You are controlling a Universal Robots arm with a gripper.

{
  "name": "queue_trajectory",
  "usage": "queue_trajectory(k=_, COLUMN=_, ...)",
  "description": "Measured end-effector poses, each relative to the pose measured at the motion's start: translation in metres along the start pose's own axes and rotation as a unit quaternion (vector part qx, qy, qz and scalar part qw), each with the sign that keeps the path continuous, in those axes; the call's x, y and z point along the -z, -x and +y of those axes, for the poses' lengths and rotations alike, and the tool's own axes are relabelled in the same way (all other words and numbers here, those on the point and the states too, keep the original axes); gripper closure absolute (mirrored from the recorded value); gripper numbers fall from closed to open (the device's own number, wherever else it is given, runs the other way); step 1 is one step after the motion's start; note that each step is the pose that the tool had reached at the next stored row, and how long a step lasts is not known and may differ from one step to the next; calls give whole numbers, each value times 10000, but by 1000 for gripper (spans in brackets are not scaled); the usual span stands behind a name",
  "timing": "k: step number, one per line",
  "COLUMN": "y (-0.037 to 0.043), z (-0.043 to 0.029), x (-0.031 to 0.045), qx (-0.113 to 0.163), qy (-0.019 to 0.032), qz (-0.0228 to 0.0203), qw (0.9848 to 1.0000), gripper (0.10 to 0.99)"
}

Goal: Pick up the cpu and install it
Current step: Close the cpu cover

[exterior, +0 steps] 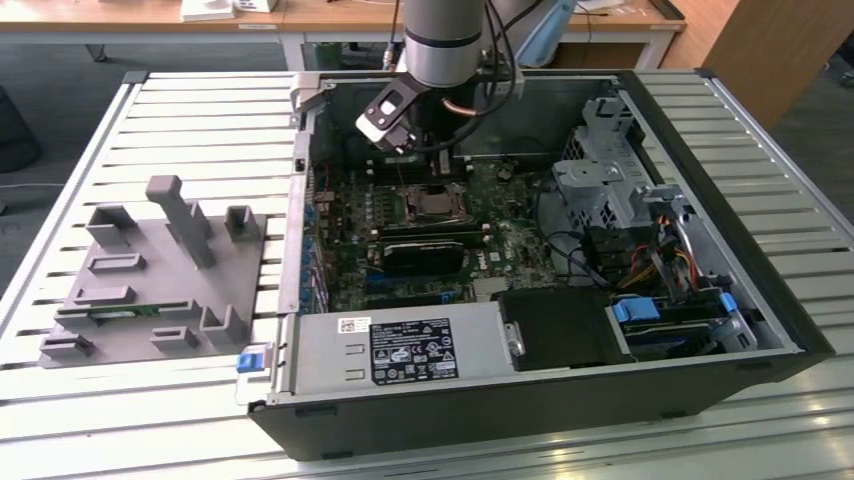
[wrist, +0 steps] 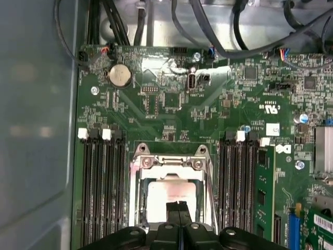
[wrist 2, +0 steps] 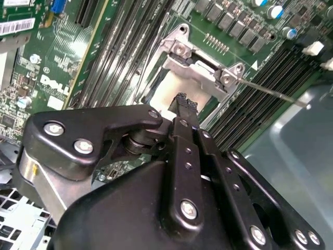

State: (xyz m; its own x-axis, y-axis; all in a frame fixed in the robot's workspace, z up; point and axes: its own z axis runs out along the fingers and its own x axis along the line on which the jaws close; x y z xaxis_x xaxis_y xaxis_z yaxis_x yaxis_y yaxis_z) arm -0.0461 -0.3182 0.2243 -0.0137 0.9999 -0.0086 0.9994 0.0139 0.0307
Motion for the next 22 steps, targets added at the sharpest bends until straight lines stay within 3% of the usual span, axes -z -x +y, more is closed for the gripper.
queue_trajectory(k=17, y=-5, z=-173, x=-77, qx=0, qy=0, qz=0, qw=10000, gripper=980)
queue_trajectory(k=22, y=-9, z=-191, x=-125, qx=0, qy=0, qz=1, qw=10000, gripper=980)
